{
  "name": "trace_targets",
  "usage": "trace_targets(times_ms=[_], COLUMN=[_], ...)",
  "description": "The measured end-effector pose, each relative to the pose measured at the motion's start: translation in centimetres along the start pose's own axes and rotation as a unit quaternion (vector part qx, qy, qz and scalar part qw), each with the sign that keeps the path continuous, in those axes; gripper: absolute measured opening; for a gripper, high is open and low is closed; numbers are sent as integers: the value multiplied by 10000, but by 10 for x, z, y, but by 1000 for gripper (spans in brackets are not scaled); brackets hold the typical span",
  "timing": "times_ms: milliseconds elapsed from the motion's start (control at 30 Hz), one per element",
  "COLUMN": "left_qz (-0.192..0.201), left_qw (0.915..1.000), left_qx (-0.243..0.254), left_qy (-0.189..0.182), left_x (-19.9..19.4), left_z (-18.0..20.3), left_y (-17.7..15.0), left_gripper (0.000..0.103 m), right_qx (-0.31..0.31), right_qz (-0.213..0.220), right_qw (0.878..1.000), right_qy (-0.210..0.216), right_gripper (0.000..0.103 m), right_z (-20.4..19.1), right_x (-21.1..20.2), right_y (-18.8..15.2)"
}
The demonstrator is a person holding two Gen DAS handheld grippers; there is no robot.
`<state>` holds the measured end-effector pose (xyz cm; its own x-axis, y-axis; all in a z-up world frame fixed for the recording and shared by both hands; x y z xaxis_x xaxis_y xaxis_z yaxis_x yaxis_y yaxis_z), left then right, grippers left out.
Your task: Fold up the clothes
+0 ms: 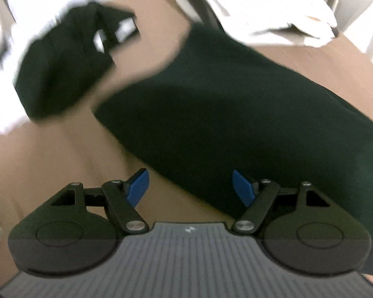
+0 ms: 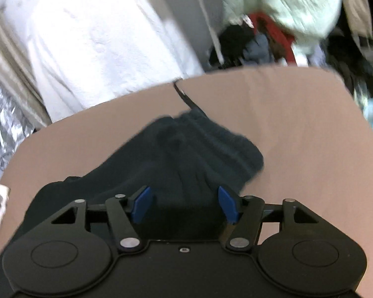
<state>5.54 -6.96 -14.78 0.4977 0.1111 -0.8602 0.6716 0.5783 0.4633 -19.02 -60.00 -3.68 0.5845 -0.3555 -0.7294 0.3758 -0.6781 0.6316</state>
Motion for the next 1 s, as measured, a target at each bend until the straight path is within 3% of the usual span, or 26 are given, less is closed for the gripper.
trace_targets(times_ms=[200, 300, 400, 433, 467, 500, 567, 633, 733, 767, 833, 933, 1000], left_qz=[50, -16, -328, -343, -346, -356, -357, -308, -330, -361, -422, -462, -357], left_qw=[9989, 9983, 9988, 9989, 9990, 9990, 9990, 9991, 9990, 9989, 9987, 9987, 9991], left_qx=[452, 587, 243, 173, 136, 89, 7, 56, 127, 130, 135, 175, 205], left_qy=[71, -22, -274, -267, -250, -238, -266, -274, -262, -267, -271, -91, 111], left_x=[9, 7, 15, 18, 20, 21, 16, 11, 10, 10, 10, 10, 14], left_z=[18, 28, 32, 33, 35, 35, 33, 31, 25, 23, 19, 16, 16], left_y=[-8, -7, -5, -5, -5, -4, -5, -6, -8, -8, -9, -9, -8], left_gripper=[74, 74, 75, 76, 76, 76, 76, 76, 76, 76, 76, 78, 87], right_qx=[94, 69, 266, 262, 152, 5, -652, -1327, -1028, -972, -969, -1661, -2194], right_qz=[-651, -460, 17, 277, 527, 742, 1222, 1559, 676, 460, 173, 15, 208], right_qw=[9969, 9984, 9994, 9984, 9973, 9961, 9904, 9774, 9903, 9918, 9917, 9796, 9676], right_qy=[-438, -309, 233, 416, 482, 486, 11, -523, -638, -686, -826, -1128, -1234], right_gripper=[69, 83, 83, 61, 28, 25, 19, 20, 30, 43, 51, 60, 61], right_z=[5, 10, 26, 30, 29, 27, 1, -25, -18, -16, -15, -41, -69], right_x=[11, 27, 67, 78, 81, 80, 56, 40, 71, 75, 74, 36, 8], right_y=[-14, -19, -18, -20, -20, -19, -10, -4, 0, -3, -10, -12, -20])
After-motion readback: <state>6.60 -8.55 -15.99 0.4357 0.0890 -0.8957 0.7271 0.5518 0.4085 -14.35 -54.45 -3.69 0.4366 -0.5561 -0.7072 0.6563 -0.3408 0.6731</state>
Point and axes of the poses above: each gripper's, at about its wrist camera, not at the fingertips, and x roughly the way its jaws point, z to its right, y to its top, the point moved 2 cm from there along x, roughly the way its jaws point, and after that the axes turned 10 degrees about -x, right-handed, at the moved point
